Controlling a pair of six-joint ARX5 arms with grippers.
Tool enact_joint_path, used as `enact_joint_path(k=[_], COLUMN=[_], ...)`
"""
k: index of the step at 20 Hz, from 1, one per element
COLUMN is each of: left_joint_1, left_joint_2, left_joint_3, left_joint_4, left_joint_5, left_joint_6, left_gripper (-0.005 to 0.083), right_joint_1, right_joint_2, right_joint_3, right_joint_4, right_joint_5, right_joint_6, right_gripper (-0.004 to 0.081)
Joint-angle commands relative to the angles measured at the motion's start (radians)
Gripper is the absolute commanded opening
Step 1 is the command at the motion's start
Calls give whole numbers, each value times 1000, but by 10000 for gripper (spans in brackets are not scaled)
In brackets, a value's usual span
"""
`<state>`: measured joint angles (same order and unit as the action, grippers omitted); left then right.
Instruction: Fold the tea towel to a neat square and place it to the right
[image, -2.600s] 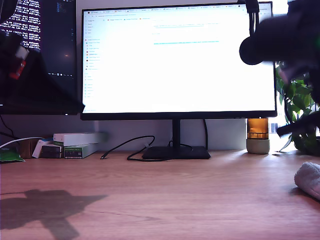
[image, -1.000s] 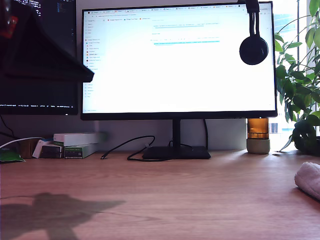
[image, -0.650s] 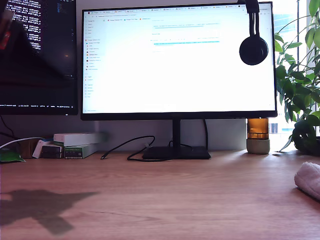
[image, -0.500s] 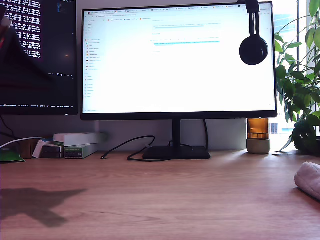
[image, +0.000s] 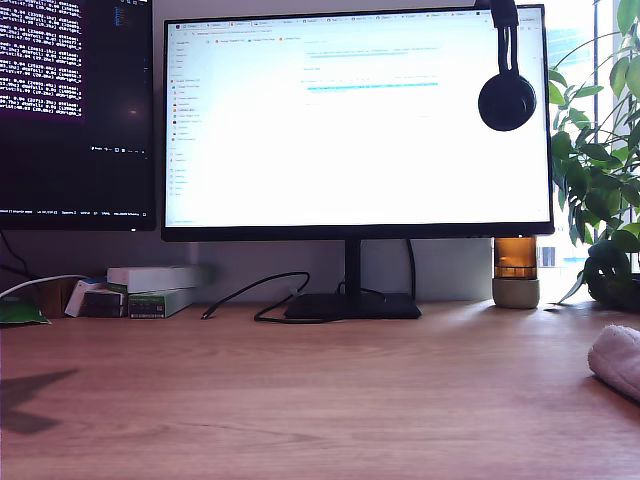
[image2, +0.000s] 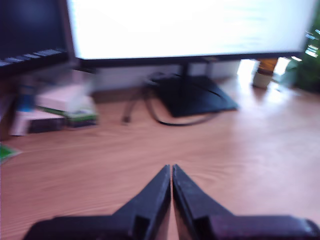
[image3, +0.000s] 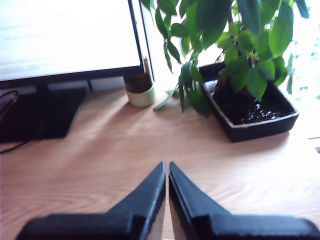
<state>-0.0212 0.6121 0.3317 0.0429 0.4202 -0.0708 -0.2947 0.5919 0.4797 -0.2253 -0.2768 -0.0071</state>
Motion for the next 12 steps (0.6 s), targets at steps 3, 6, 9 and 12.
enact_joint_path(k=[3, 6, 9, 12], left_joint_1=[43, 42, 40, 35], left_joint_2=[-81, -128, -135, -135], left_joint_3=[-1, -1, -1, -3], left_joint_4=[-49, -31, -37, -63], left_joint_5=[-58, -115, -117, -159], left_joint_6=[-36, -63, -95, -81], left_gripper=[-21, -21, -21, -21], right_joint_1=[0, 0, 8, 51], right_joint_2=[-9, -41, -96, -147], right_joint_3=[-61, -66, -66, -69], right_joint_4=[53, 119, 113, 102], right_joint_5=[-13, -1, 42, 67], right_joint_6=[48, 94, 116, 111], right_gripper=[-2, -2, -3, -3])
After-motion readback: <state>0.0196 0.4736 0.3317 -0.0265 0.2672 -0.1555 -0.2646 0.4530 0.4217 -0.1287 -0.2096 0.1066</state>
